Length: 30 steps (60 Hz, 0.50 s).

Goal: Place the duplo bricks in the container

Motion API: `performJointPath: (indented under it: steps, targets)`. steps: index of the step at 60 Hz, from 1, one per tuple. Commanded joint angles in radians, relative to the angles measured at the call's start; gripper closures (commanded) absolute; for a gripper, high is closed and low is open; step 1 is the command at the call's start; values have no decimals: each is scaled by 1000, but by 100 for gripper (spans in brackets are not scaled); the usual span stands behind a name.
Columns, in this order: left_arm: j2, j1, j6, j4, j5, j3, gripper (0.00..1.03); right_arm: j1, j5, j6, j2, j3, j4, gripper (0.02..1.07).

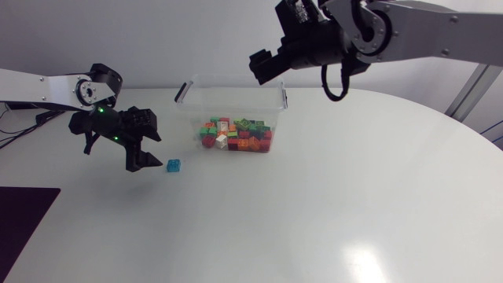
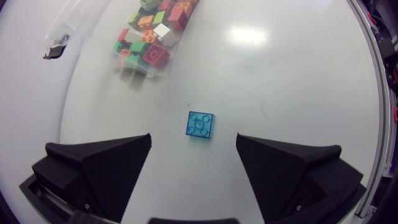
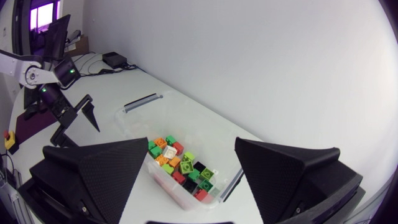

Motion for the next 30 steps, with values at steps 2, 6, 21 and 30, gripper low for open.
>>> performJointPath:
  steps: [2,6,21,30]
  targets:
    - [81,-9,76,-45,-15,91,12,9,-8,-16,-98,-130,3,6]
    - [120,-12,87,-79,-18,137,12,9,-20,-22,-154,-188,3,6]
    - [235,-58,98,-136,-46,222,12,-19,-29,-53,-314,-380,5,6]
    - [271,-77,98,-144,-72,225,15,-51,-45,-63,-407,-453,-2,6]
